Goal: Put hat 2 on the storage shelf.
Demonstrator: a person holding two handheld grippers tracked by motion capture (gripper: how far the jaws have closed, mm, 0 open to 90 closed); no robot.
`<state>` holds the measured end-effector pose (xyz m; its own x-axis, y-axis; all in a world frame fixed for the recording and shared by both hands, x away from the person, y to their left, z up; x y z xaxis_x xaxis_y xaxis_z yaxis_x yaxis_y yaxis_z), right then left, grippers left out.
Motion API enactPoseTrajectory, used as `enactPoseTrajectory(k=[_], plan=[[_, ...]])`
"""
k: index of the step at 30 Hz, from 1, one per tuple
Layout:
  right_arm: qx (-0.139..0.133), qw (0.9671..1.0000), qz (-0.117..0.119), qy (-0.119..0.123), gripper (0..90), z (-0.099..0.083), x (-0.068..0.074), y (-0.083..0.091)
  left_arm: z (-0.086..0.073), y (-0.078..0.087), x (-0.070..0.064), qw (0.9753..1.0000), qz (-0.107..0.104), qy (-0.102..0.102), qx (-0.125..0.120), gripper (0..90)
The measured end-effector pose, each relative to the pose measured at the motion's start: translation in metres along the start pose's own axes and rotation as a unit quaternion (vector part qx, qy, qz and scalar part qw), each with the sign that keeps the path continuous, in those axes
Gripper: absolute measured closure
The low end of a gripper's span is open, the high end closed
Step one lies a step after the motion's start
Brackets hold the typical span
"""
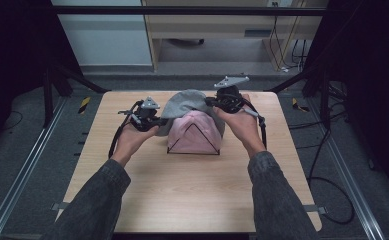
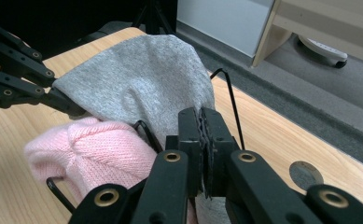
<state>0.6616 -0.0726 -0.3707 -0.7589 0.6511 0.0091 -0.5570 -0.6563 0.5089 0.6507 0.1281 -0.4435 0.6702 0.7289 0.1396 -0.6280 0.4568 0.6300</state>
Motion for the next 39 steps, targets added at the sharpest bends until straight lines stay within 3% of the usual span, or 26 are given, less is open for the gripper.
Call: enactPoseTrajectory(k=[26,39], plan=[[0.029,0.9995,0.006,0.005,87.4,-0.015,0.007,-0.009,-0.019,-0.014,-0.003,0.9996,-0.011,0.017,0.017,86.9],[0.044,0.9990,-0.006,-0.001,78.1,-0.022,0.005,-0.011,-0.021,-0.017,-0.004,0.9995,-0.010,0.024,0.018,81.3]])
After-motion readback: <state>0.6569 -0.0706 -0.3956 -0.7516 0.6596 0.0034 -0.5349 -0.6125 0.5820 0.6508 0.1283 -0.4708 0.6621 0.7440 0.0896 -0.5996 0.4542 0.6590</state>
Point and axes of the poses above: each handheld gripper's, and its own axes: y roughly backward along the jaws, z roughly out of its top, x roughly to its left, the point moved 8 cm from there along -y, roughly forward along the jaws, and after that the axes turned 7 degrees about z, right-handed, at the moved point
